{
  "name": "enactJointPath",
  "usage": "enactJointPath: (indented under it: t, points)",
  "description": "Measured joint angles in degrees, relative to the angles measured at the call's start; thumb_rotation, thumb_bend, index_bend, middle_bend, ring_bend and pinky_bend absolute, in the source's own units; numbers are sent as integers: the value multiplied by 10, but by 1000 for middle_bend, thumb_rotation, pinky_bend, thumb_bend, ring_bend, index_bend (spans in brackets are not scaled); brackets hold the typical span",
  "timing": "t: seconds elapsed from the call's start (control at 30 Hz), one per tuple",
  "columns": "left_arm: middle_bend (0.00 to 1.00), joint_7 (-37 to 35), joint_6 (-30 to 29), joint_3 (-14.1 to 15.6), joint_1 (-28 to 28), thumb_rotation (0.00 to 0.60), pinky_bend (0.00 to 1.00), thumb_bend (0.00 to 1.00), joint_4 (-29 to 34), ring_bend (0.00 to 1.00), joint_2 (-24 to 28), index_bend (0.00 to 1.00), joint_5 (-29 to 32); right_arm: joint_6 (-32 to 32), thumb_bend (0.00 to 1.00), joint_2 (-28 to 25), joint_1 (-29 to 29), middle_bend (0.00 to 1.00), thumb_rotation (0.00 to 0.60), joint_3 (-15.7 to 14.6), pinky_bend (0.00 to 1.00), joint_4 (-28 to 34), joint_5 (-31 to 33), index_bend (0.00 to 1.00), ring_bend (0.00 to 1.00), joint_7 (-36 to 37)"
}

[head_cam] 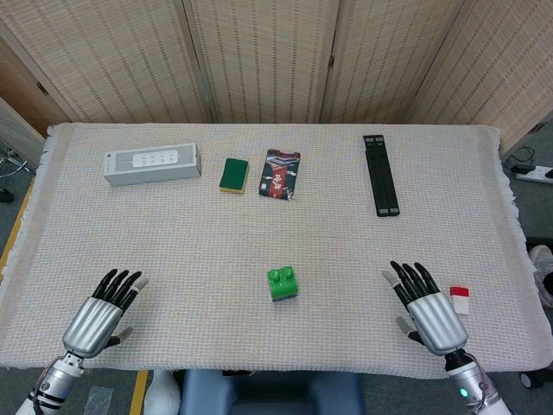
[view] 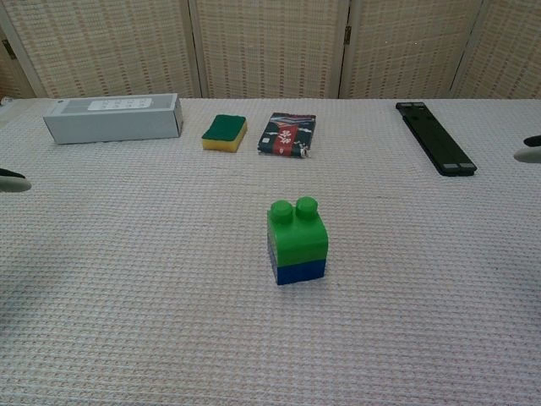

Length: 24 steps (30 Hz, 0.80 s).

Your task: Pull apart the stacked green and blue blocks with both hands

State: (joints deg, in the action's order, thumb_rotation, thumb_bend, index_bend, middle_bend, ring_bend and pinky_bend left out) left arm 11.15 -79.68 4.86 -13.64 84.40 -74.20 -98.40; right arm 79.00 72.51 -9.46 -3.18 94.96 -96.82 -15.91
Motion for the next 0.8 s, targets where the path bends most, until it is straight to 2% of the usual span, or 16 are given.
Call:
enactJointPath:
  t: [0.33,0.53,0.7,0.8]
  points:
    - [84,5,-3,6,2,600,0,246,5,16,0,101,-10,5,366,-4,2,0,600,-4,0,3,-9,0,0,3]
    - [83,-8,1,16,-8,600,0,246,14,16,1,89,-41,23,366,-15,8,0,600,-5,0,10,-16,0,0,16]
    - [102,-12,22,20,-43,600,0,245,40,19,9,13,-81,30,366,-20,9,0,600,-6,0,17,-24,0,0,25]
    - [122,-35,52,17,-70,600,0,245,60,19,17,0,-87,32,366,-22,10,0,600,-4,0,18,-24,0,0,31]
